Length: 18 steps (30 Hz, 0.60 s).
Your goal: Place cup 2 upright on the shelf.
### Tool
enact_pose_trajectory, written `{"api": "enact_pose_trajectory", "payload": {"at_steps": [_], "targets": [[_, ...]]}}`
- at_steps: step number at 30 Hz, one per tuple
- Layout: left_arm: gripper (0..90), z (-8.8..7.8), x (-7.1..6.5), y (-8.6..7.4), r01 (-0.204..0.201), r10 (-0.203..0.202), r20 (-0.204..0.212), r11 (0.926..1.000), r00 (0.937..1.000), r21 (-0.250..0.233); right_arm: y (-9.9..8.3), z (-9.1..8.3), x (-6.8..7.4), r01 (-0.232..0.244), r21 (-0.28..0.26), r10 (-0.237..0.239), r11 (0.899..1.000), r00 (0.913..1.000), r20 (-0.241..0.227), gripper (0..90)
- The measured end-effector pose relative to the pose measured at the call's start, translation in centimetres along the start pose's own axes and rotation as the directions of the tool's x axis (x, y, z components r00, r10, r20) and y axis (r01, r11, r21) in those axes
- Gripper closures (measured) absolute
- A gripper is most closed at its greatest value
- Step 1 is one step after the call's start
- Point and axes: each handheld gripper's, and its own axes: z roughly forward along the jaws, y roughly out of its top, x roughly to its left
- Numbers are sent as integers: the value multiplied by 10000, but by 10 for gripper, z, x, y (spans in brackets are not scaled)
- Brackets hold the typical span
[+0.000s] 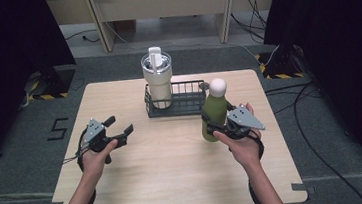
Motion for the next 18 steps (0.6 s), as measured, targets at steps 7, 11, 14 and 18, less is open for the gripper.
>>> {"api": "enact_pose_trajectory", "payload": {"at_steps": [7, 11, 14, 18], "targets": [[142, 0, 0, 0, -2, 2, -8, 10000, 10000, -19, 3, 4, -2, -17, -15, 17, 10000, 10000, 11, 221], [142, -1, 0, 0, 10, -11, -50, 10000, 10000, -56, 5, 6, -3, -30, -50, 30, 10000, 10000, 43, 221], [142, -1, 0, 0, 22, -22, -57, 10000, 10000, -54, 7, 8, -4, -28, -85, 28, 10000, 10000, 39, 221], [142, -1, 0, 0, 29, -29, -54, 10000, 10000, -38, 9, 11, -4, -36, -115, 36, 9999, 10000, 33, 221]]}}
